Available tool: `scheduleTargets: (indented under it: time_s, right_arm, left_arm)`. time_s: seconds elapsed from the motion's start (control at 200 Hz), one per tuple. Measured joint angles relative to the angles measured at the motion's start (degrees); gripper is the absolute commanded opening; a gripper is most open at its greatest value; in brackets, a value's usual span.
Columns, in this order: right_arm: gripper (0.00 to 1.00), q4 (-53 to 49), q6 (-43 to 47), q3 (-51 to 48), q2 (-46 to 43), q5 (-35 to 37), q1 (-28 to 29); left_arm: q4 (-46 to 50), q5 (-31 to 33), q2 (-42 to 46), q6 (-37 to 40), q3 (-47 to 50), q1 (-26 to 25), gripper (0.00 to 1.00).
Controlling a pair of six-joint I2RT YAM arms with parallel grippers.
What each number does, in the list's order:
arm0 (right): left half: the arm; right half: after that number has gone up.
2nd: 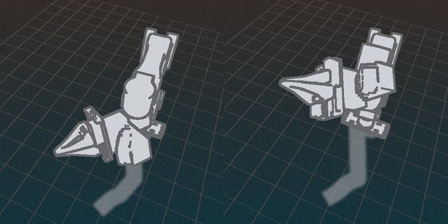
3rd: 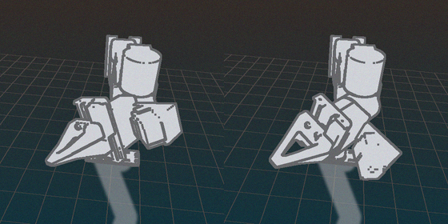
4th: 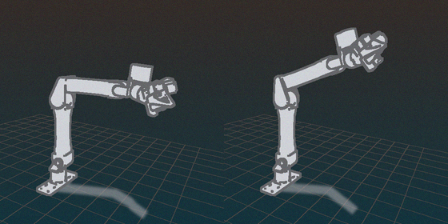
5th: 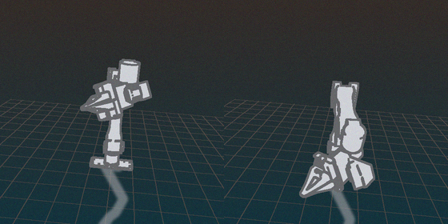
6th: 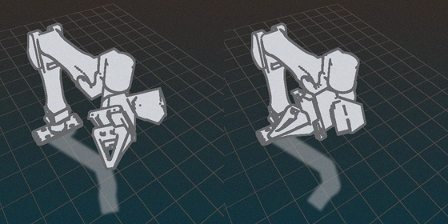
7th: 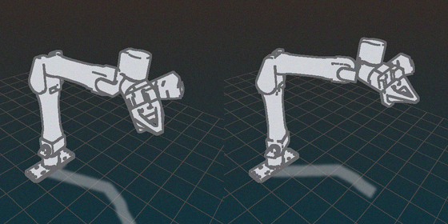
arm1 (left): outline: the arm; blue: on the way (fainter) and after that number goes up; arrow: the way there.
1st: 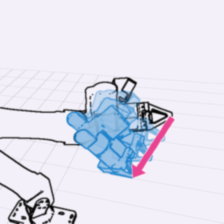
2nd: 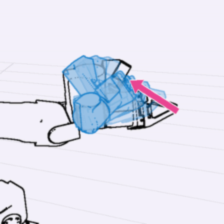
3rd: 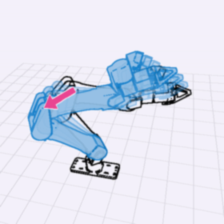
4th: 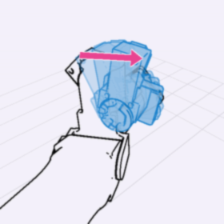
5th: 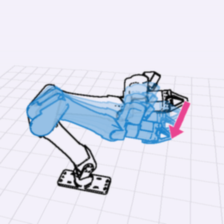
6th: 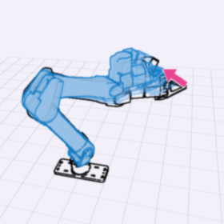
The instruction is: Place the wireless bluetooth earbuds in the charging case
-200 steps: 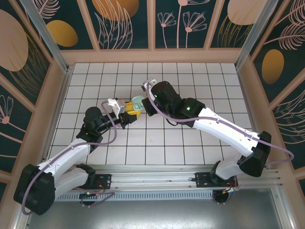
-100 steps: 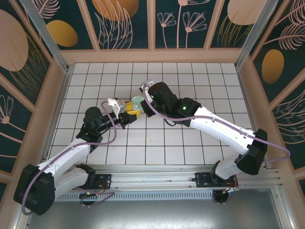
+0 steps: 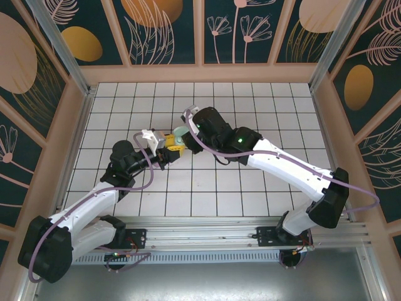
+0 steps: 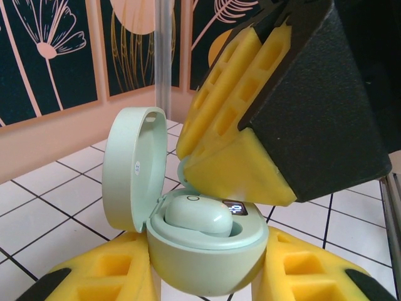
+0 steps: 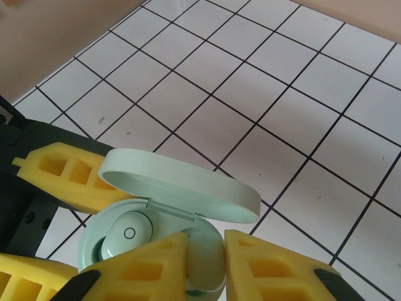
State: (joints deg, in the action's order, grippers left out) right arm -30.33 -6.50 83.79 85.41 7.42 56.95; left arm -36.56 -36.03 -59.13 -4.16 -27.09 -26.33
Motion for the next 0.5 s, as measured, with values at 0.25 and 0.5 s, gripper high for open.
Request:
scheduleTargets:
  time_s: [0.25, 0.5]
  right_arm:
    - [0.26, -0.9, -0.3, 1.3, 0.7, -0.5, 0.0]
    - [0.28, -1.2, -1.1, 2.0, 0.7, -1.9, -0.4]
  left_arm:
    - [-0.2, -0.1, 0.0, 0.0, 0.0, 0.0, 0.0]
    - [-1.2, -0.8, 0.0, -0.6, 0.0, 0.0, 0.0]
